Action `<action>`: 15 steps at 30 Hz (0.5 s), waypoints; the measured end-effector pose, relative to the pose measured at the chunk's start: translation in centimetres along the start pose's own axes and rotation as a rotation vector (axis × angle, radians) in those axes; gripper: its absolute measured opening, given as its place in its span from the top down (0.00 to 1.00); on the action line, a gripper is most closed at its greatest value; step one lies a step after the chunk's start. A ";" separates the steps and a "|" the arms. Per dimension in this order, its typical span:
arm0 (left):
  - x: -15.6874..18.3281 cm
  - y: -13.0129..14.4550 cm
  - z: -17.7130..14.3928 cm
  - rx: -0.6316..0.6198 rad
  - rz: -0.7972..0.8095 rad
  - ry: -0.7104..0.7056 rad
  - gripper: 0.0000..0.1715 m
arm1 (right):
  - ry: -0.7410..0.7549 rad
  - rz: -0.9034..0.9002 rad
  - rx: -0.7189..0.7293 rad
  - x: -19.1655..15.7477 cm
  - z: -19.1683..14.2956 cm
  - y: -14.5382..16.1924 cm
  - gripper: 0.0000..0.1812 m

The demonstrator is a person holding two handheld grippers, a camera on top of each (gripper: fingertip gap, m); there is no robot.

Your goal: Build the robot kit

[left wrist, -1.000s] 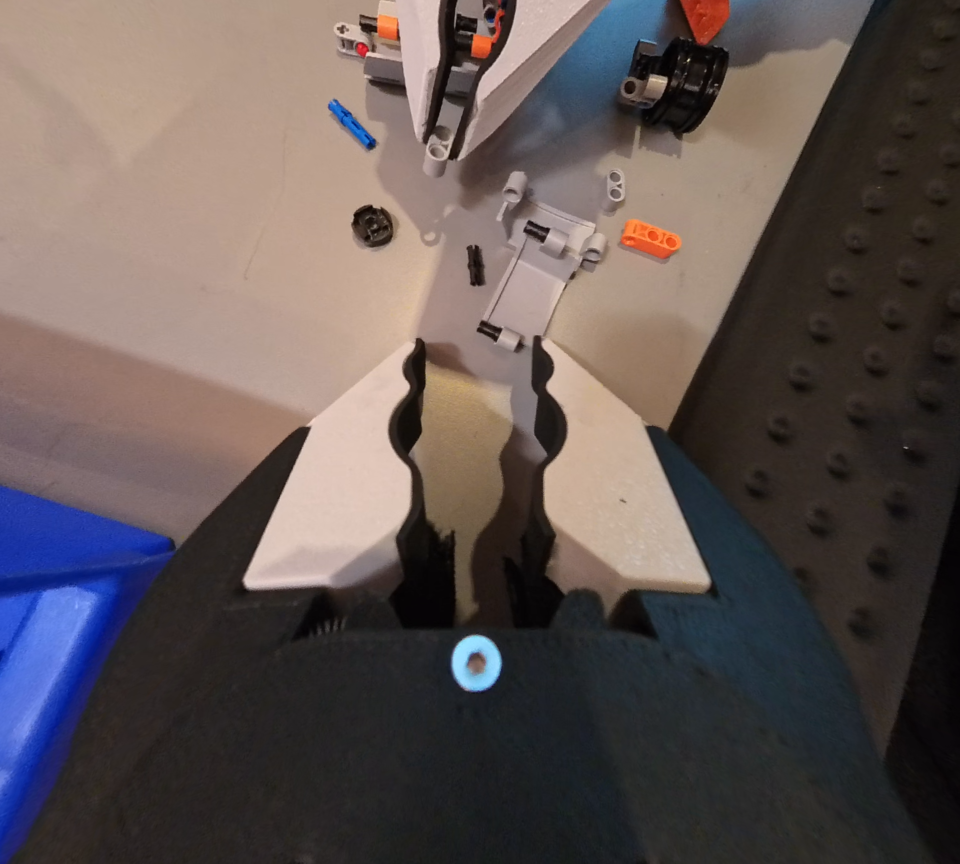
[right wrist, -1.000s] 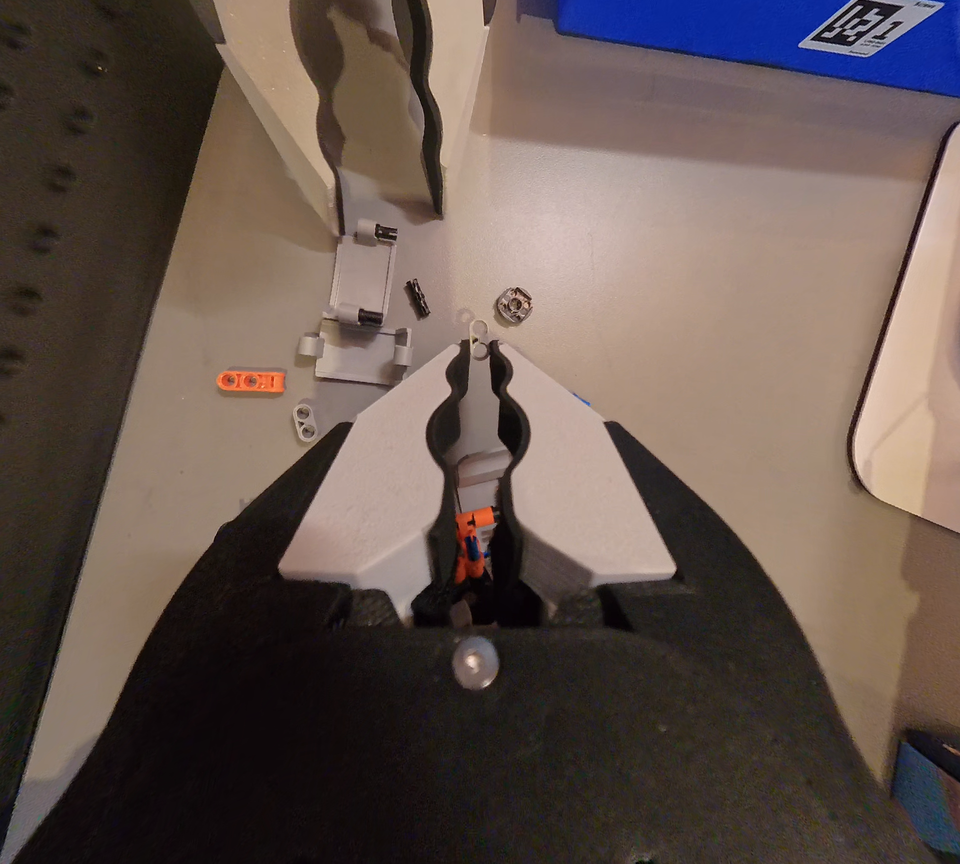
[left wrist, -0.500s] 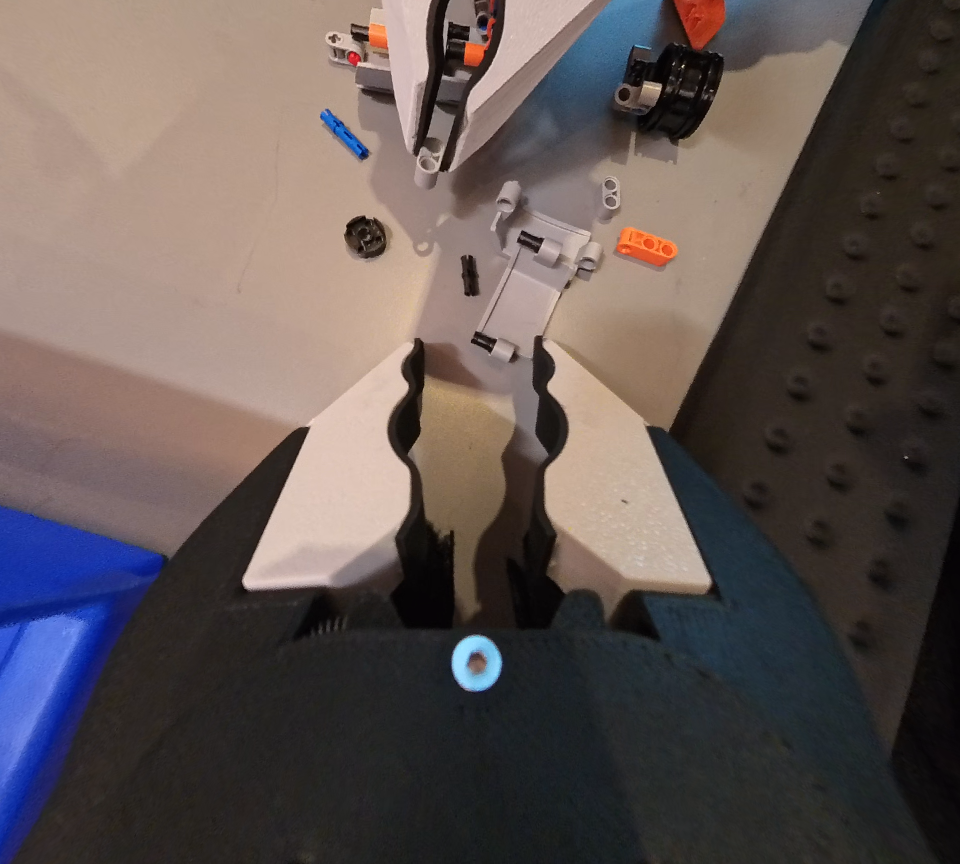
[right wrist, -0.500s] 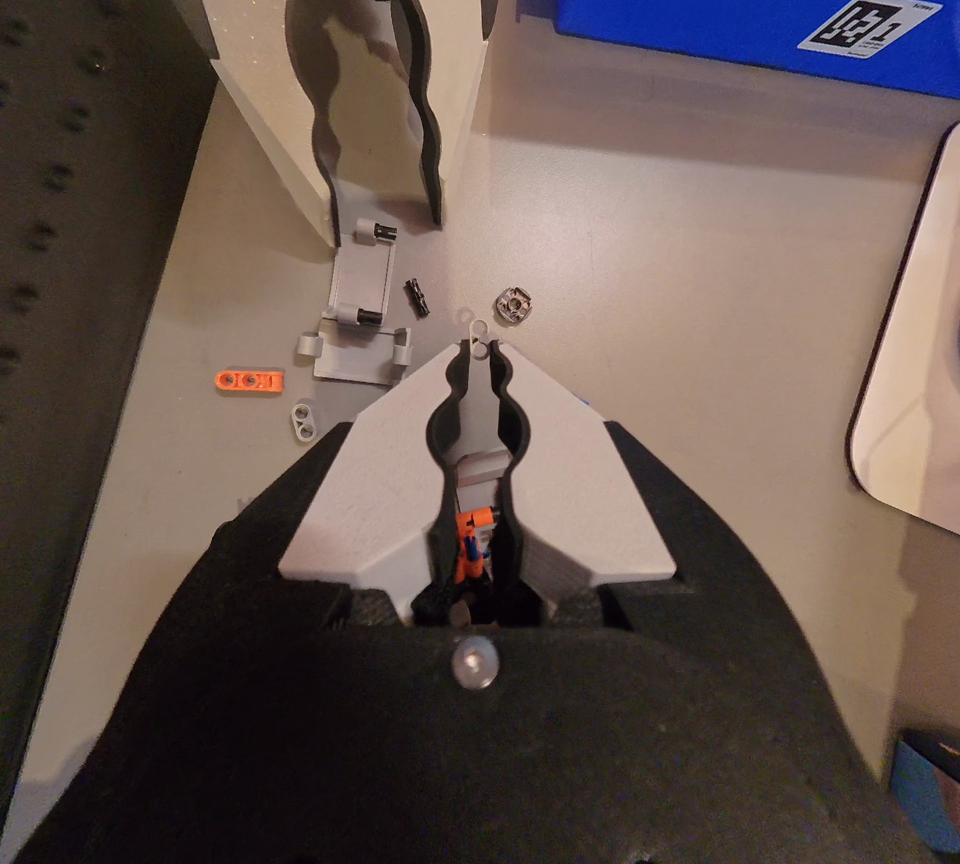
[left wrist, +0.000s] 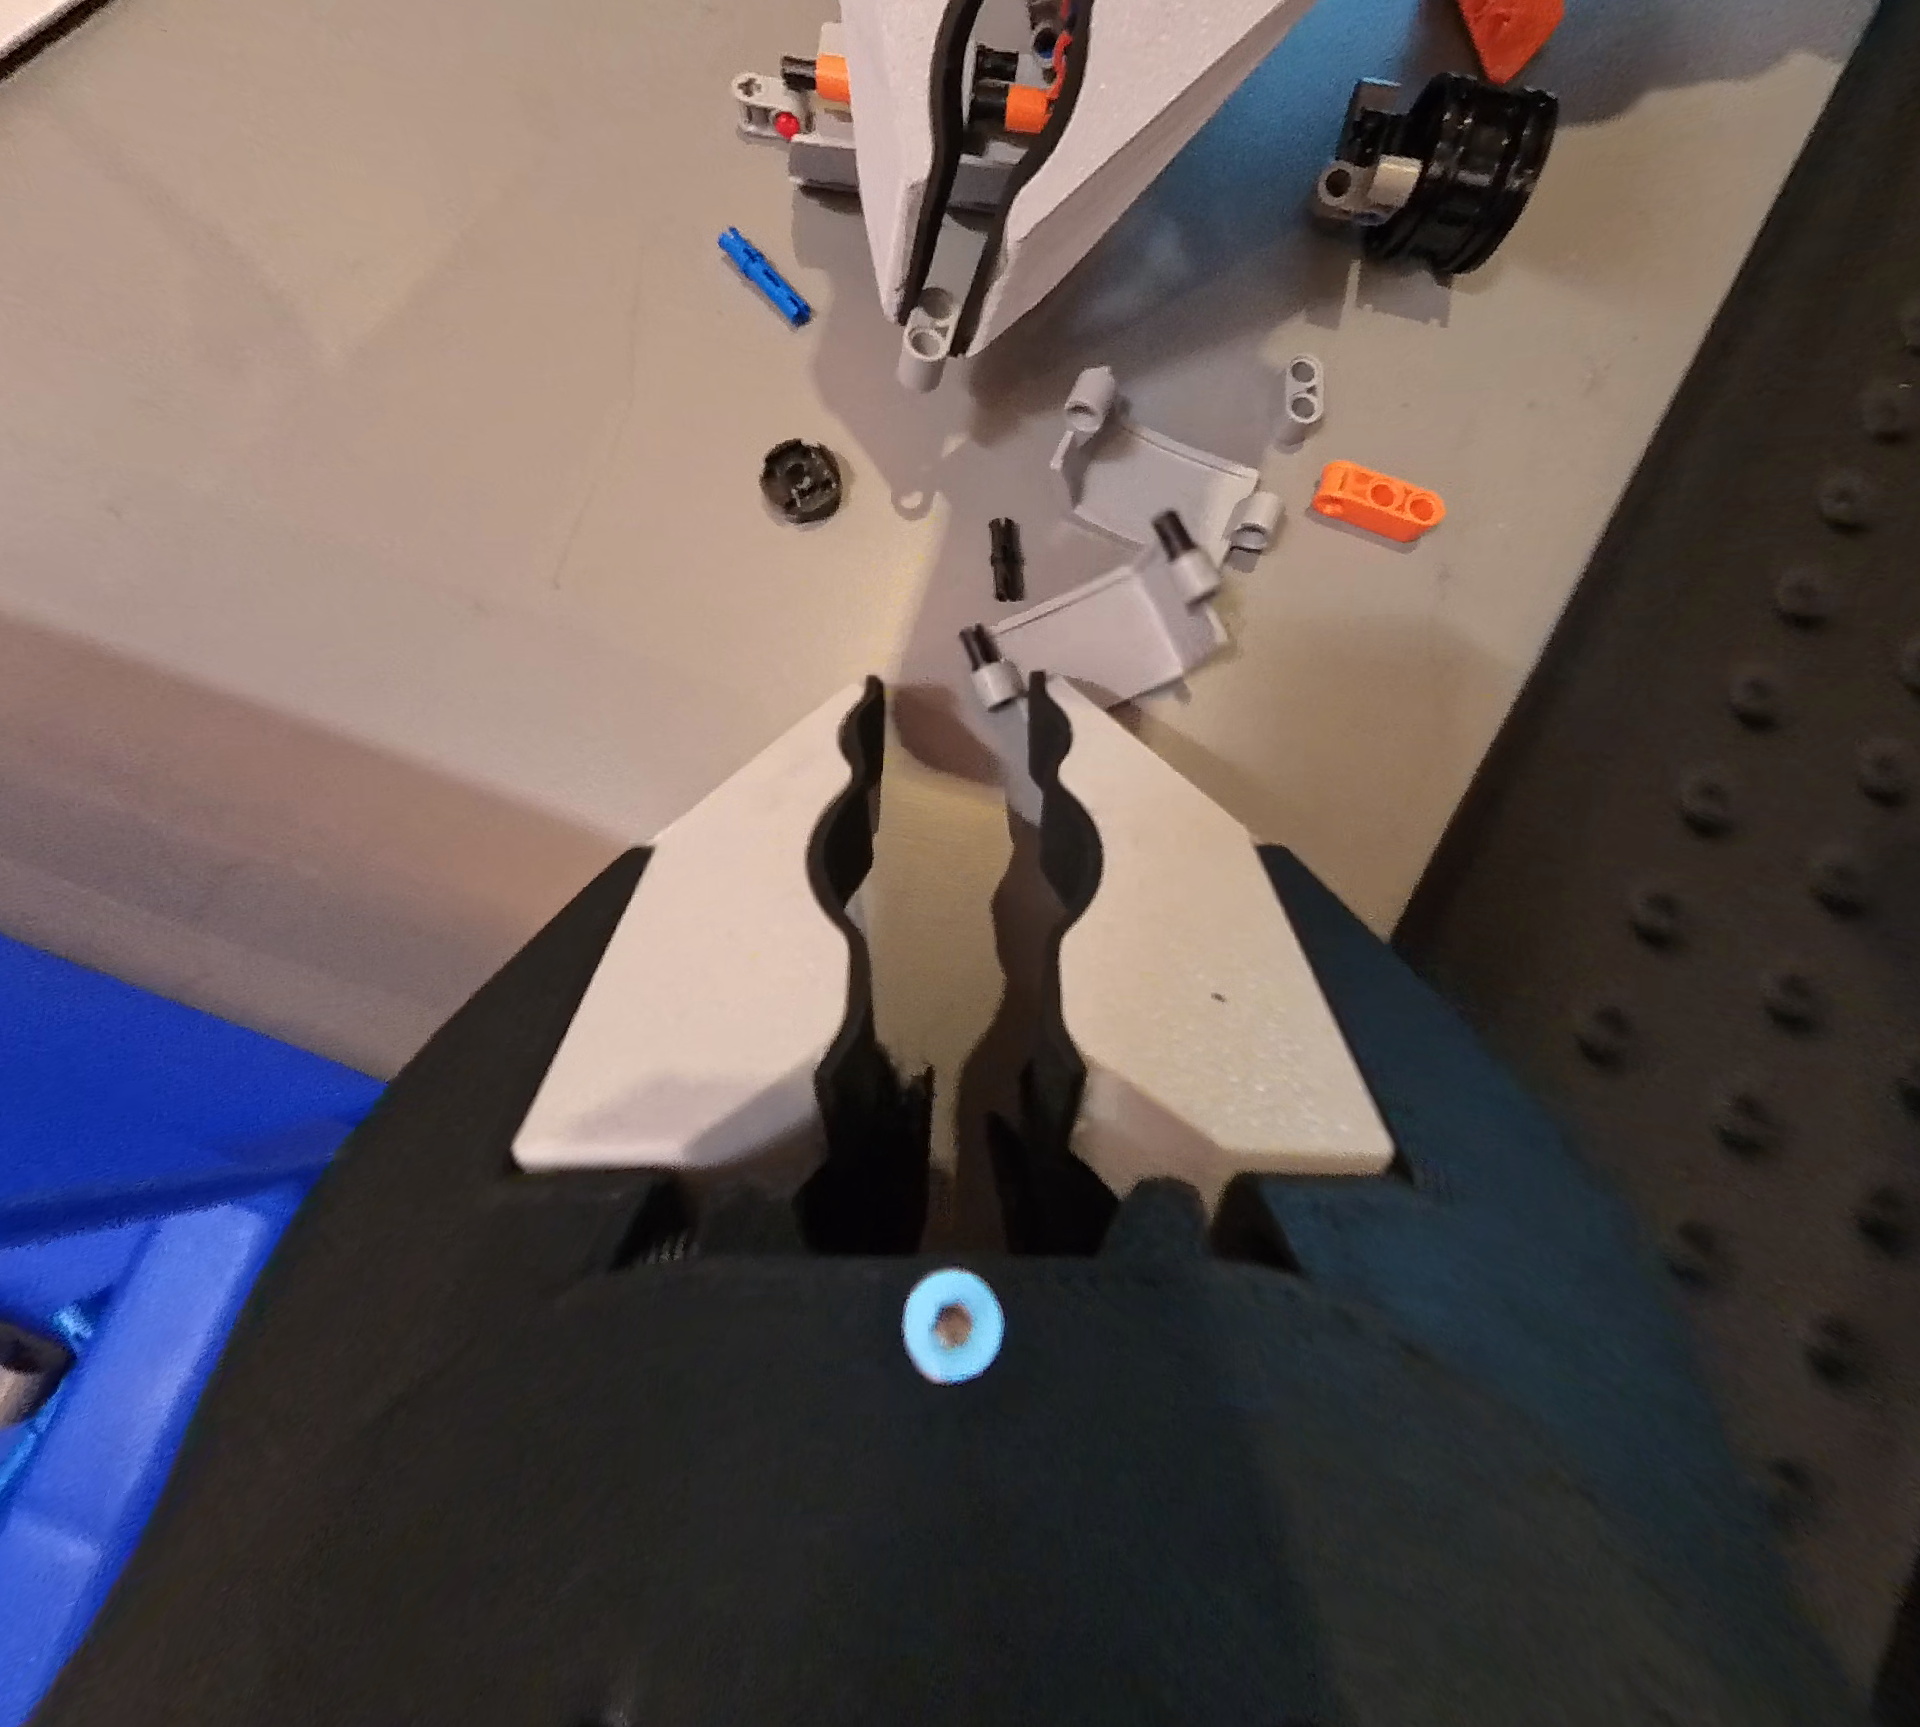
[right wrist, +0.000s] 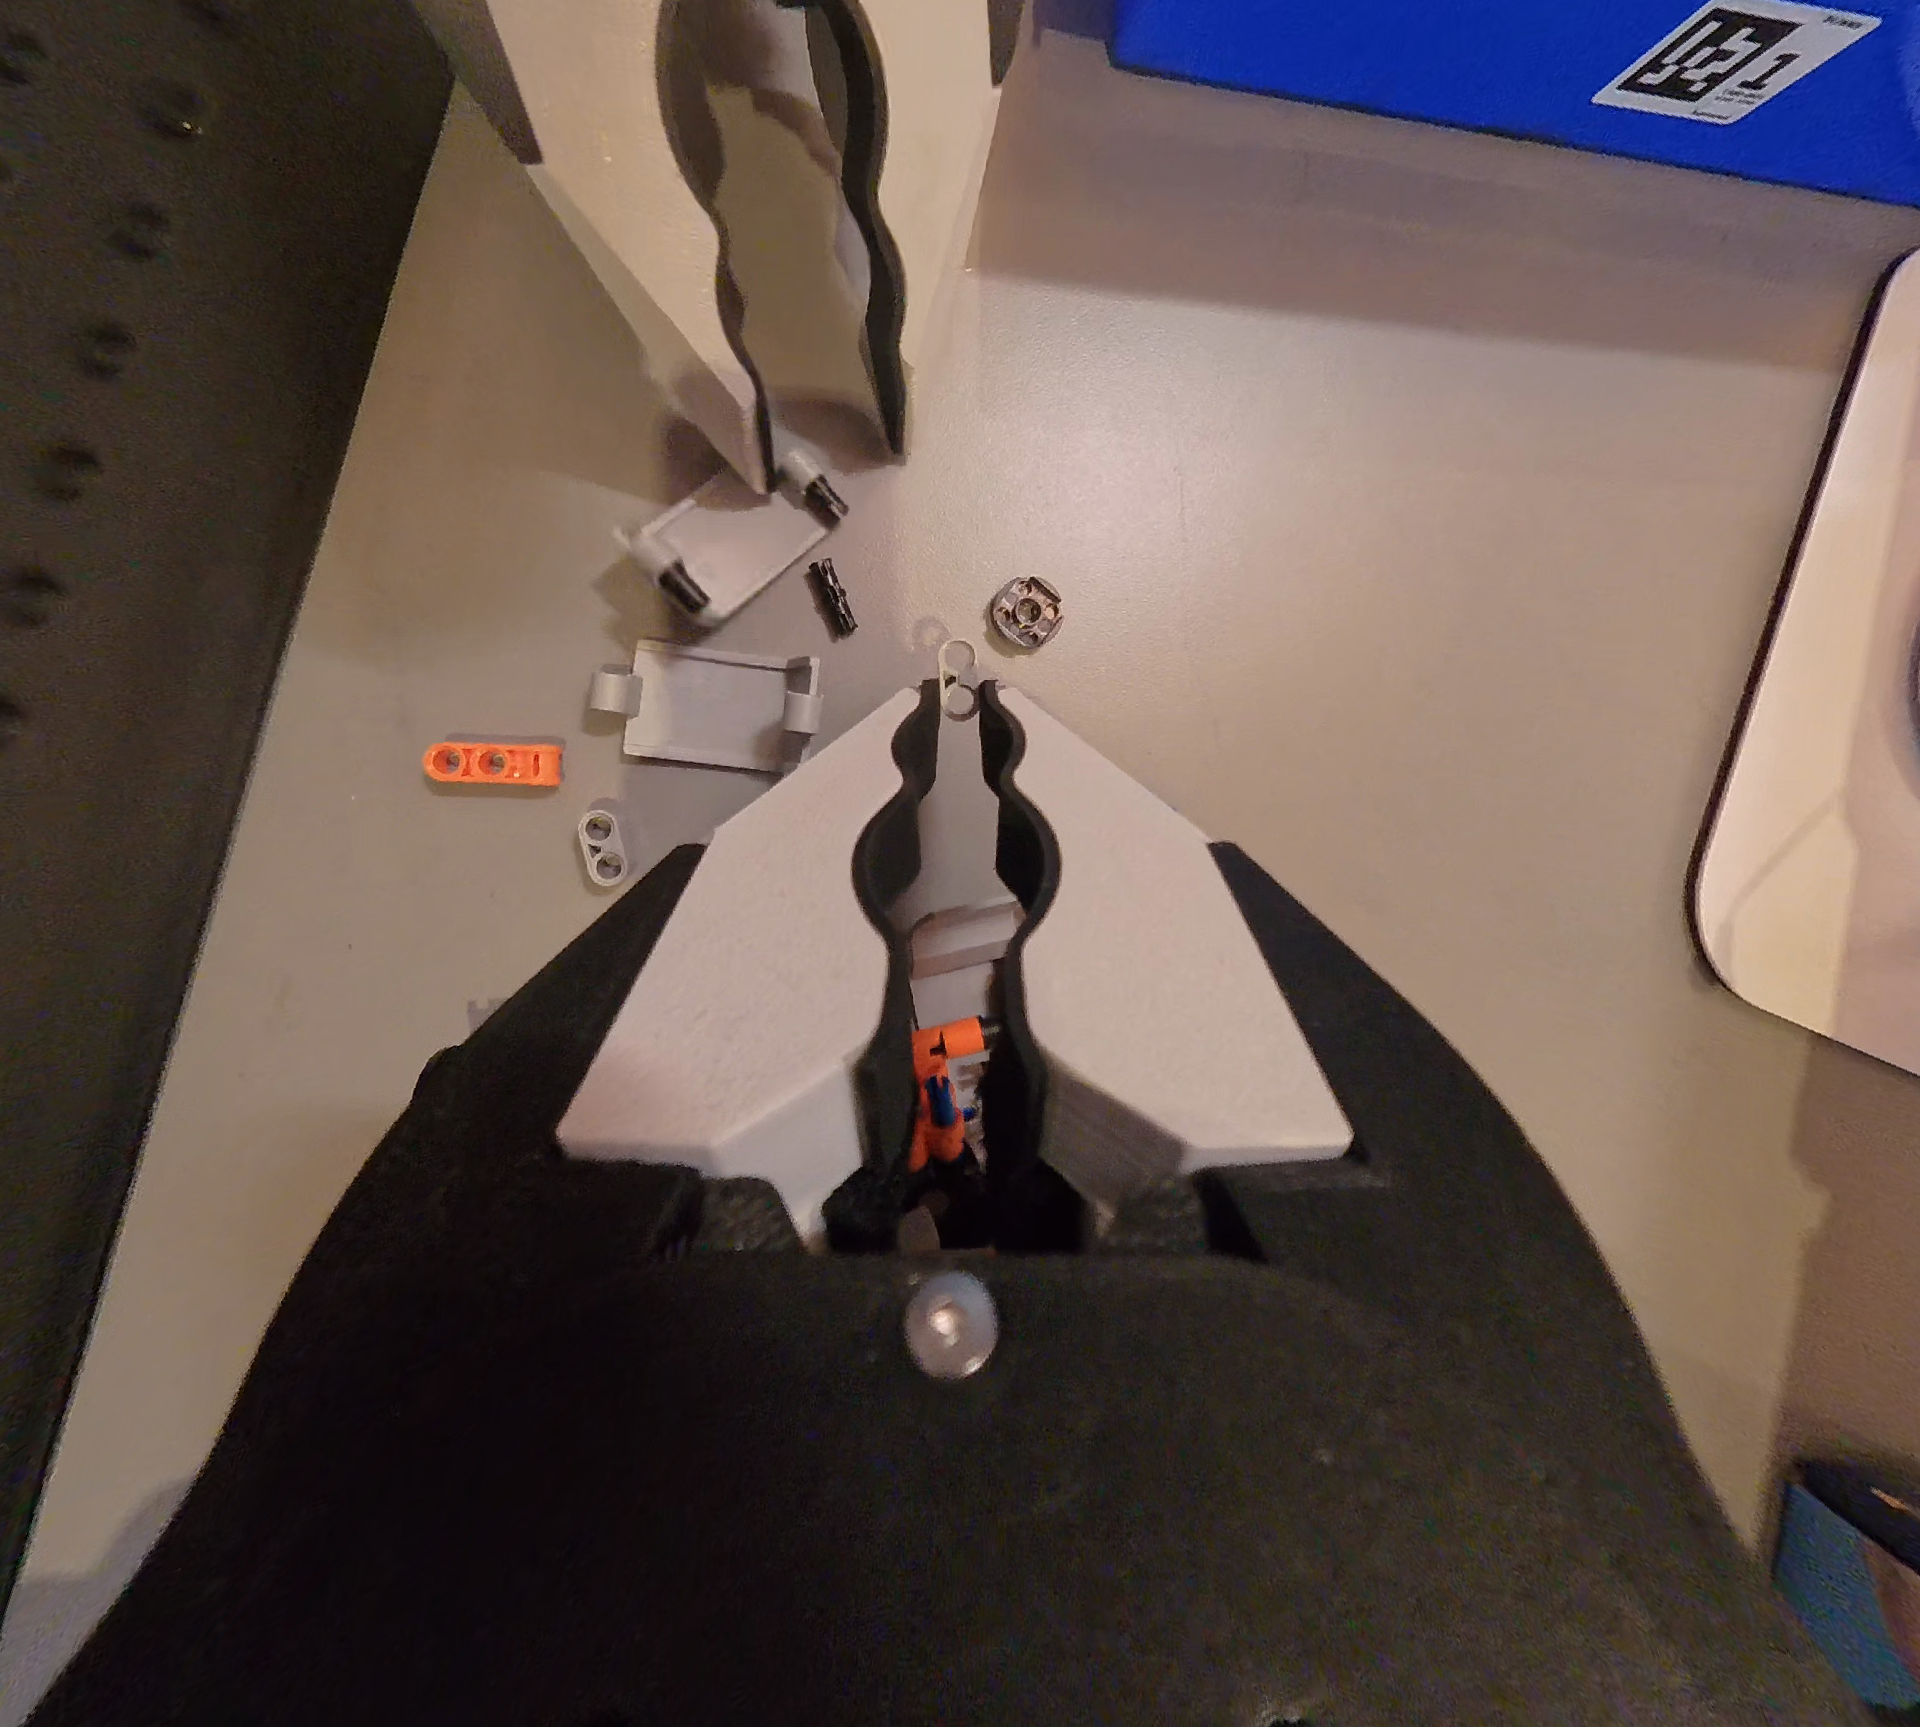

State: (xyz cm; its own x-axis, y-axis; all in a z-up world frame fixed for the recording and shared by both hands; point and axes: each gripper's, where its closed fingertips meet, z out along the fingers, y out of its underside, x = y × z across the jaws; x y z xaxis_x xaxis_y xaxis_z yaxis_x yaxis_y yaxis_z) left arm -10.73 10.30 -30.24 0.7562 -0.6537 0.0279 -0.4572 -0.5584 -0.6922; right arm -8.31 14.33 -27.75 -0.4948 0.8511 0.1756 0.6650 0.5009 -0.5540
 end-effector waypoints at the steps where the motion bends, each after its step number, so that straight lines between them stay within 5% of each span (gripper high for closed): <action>1: -0.2 0.0 0.0 -0.002 0.001 -0.015 0.84 | 0.001 0.000 0.001 0.0 0.0 0.0 0.97; 15: -0.5 -0.2 -0.5 0.018 -0.006 -0.030 0.79 | 0.010 -0.005 0.009 0.1 -0.1 -0.2 0.97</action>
State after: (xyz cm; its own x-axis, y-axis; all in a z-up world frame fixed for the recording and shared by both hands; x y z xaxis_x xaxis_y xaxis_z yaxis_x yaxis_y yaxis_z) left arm -11.23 10.45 -29.79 0.7729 -0.6345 0.0104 -0.4444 -0.5528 -0.7049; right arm -8.43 14.33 -27.51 -0.4925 0.8500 0.1871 0.6572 0.5042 -0.5603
